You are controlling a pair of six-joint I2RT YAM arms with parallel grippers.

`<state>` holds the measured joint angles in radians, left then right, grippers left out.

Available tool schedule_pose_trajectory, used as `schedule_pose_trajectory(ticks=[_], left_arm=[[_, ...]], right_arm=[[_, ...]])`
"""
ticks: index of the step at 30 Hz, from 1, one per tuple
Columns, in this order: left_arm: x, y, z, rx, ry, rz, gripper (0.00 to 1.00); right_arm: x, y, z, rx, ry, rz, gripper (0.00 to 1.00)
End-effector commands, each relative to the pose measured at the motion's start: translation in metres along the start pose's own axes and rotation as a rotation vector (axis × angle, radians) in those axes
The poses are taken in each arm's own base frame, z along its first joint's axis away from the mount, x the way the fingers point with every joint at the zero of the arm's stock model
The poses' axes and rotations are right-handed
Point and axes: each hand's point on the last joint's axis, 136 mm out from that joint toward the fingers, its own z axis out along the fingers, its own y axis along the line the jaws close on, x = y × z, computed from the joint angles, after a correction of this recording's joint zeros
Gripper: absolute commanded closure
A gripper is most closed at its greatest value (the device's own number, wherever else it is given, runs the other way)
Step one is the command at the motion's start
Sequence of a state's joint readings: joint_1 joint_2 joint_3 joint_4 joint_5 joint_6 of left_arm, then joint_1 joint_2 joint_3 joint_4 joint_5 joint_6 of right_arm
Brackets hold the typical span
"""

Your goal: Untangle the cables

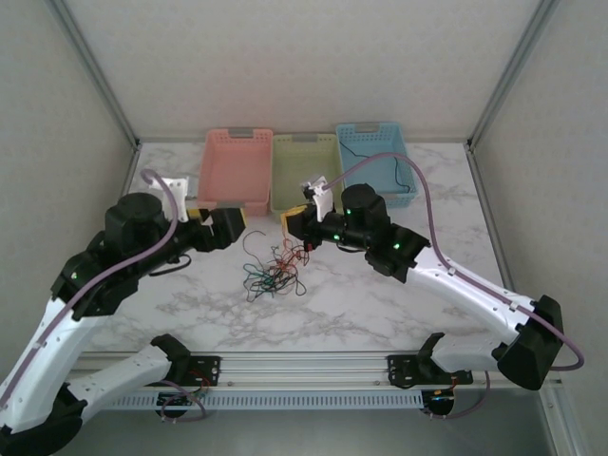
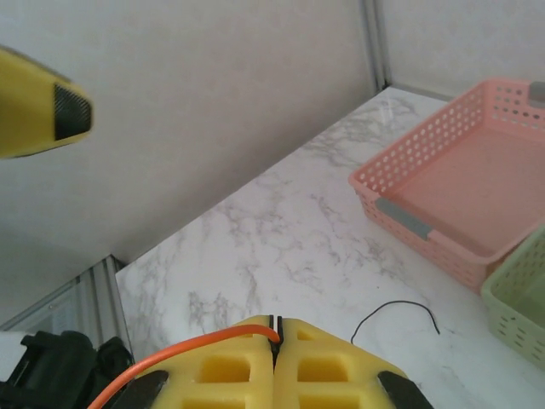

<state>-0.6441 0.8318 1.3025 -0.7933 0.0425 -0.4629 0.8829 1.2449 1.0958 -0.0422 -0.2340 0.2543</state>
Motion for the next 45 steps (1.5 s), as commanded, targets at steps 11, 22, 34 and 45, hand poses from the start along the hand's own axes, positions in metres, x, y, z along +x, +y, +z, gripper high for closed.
schedule_pose_trajectory(ticks=[11,22,34,45], left_arm=[[0.095,0.041,0.042,-0.028,0.219,-0.098,0.07],[0.117,0.047,0.072,-0.017,0.263,-0.134,0.1],[0.141,0.015,0.117,0.184,0.132,0.044,0.11],[0.168,0.007,0.132,0.232,0.093,0.235,0.12]], right_arm=[[-0.07,0.006,-0.031,0.075,-0.132,0.098,1.0],[-0.143,0.031,-0.069,0.074,-0.244,0.079,1.0],[-0.15,0.03,-0.063,0.078,-0.234,0.109,1.0],[-0.153,0.032,-0.064,0.068,-0.239,0.121,1.0]])
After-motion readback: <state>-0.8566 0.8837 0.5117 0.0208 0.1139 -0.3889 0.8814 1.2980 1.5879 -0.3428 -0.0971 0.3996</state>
